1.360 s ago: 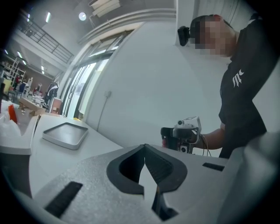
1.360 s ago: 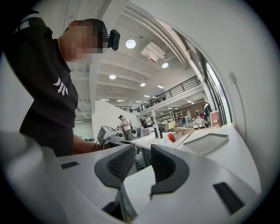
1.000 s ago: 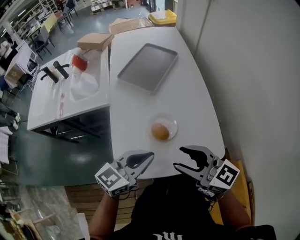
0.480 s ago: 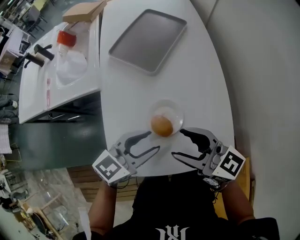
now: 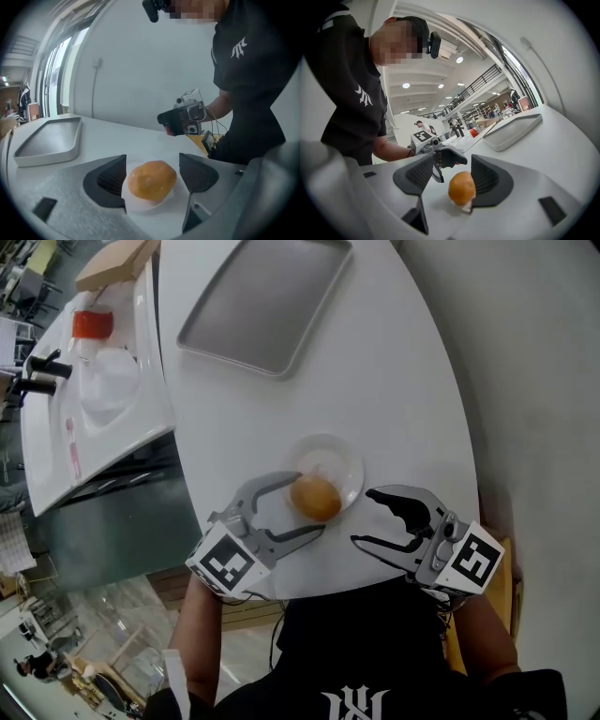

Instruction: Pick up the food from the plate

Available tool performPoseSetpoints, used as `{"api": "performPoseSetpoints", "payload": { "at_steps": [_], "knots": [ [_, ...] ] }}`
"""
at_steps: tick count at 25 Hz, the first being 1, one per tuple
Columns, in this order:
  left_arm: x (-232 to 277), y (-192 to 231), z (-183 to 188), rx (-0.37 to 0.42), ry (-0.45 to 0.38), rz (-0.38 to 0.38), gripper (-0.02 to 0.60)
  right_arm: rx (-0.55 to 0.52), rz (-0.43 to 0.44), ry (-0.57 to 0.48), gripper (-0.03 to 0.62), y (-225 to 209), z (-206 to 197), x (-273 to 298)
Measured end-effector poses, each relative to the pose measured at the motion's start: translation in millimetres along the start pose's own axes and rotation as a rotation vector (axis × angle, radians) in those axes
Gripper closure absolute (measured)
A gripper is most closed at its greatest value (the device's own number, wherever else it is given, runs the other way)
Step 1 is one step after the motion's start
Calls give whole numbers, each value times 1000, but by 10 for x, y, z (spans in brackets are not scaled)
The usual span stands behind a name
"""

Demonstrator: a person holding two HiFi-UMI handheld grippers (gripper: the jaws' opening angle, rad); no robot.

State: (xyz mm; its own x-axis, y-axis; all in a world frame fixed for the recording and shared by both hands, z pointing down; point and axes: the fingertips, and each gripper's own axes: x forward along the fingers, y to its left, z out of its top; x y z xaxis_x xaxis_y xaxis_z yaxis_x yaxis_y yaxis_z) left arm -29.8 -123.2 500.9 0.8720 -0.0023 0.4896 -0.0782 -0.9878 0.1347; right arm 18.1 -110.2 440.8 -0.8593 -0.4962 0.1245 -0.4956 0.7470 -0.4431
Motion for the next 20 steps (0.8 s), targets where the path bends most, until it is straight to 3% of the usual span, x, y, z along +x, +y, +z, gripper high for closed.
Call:
{"api": "performPoseSetpoints", "payload": {
  "at_steps": [6,11,20],
  "knots": [
    [232,-53,-234,84,139,-82,181,25,-35,-10,353,-216,-38,-44],
    [377,-98,-323,132,201,-127,108,39,-54,-8,372,-294,-65,-62],
    [484,-111,-470,228,288,-158,104,79,-78,-1,398,-354,-145,-96]
  ]
}}
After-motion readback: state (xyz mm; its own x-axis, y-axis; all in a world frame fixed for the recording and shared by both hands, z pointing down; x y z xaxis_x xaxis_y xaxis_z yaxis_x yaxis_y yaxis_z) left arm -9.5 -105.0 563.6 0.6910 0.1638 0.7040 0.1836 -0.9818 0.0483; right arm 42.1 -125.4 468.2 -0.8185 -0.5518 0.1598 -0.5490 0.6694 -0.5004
